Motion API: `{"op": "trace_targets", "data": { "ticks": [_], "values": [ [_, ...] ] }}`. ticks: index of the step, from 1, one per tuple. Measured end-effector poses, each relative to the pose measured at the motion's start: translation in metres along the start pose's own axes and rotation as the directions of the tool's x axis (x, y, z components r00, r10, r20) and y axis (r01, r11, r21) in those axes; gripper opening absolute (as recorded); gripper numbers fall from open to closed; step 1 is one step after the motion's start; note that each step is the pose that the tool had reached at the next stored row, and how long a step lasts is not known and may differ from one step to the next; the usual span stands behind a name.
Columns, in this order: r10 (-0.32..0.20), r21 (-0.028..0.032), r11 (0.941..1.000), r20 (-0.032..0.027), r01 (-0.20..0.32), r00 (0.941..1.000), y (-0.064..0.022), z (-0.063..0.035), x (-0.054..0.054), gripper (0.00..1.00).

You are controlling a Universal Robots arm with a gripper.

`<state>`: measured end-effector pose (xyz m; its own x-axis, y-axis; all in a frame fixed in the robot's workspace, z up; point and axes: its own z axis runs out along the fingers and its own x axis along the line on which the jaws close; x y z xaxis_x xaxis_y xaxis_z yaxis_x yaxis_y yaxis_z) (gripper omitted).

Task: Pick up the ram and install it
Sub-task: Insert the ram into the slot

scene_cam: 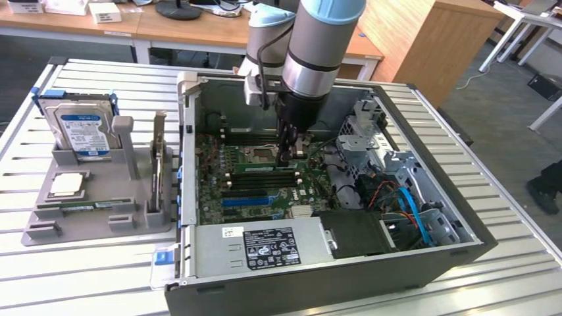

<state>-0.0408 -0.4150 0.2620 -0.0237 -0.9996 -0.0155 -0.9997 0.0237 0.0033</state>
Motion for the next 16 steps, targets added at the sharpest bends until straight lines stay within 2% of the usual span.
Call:
{"op": "trace_targets", "data": {
  "ticks": [16],
  "values": [
    [0.007,0.0001,1.0,0.0001,-0.007,1.0,0.0001,0.0081,0.0001,0.12]
  ]
}}
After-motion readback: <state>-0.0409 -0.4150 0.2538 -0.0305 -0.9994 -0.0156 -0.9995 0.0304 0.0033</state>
